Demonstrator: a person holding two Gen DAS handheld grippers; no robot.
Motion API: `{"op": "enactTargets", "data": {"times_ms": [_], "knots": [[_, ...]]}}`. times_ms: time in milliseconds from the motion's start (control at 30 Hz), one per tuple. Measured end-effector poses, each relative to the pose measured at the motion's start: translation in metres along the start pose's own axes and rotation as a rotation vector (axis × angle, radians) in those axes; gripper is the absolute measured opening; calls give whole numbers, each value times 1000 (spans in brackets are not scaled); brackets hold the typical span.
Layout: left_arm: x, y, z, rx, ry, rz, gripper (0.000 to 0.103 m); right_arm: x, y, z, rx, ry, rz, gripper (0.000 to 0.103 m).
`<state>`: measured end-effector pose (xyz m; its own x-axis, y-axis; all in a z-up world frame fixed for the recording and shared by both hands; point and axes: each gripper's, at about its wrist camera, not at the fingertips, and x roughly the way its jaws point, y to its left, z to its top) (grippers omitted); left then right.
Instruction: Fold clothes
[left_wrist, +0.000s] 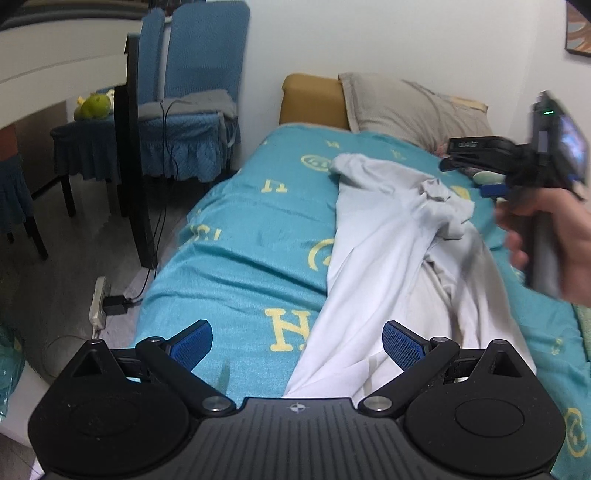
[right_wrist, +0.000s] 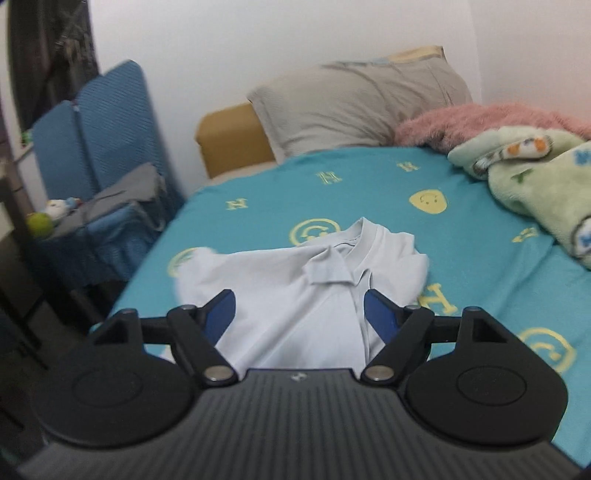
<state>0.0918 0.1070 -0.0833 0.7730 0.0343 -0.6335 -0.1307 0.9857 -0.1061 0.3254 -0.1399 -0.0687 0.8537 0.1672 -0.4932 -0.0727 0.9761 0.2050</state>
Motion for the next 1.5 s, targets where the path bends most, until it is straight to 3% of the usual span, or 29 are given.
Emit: {"op": "enactTargets", "data": {"times_ms": [367,600,833,1167,1367,1500], "knots": [[-53,-6,4,52,-131,2,100,-216,19,-33,-26,-69,41,78],[-97,5,-4,-15,-137,-35,100,-303,13,-67,-9,-87,46,78],[-109,-1,-10,6,-107,-25,100,-332,-6,-90,45,-85,51,78],[-95,-10,-14,88,-15,33,100,-328,-28,-105,85,-59,83,78],[-82,13,13,96,88,-6,100,-322,-37,-112,110,-22,100,78],[-70,43,35,138,162,-71,96,-314,-41,-114,130,16,122,78]]}}
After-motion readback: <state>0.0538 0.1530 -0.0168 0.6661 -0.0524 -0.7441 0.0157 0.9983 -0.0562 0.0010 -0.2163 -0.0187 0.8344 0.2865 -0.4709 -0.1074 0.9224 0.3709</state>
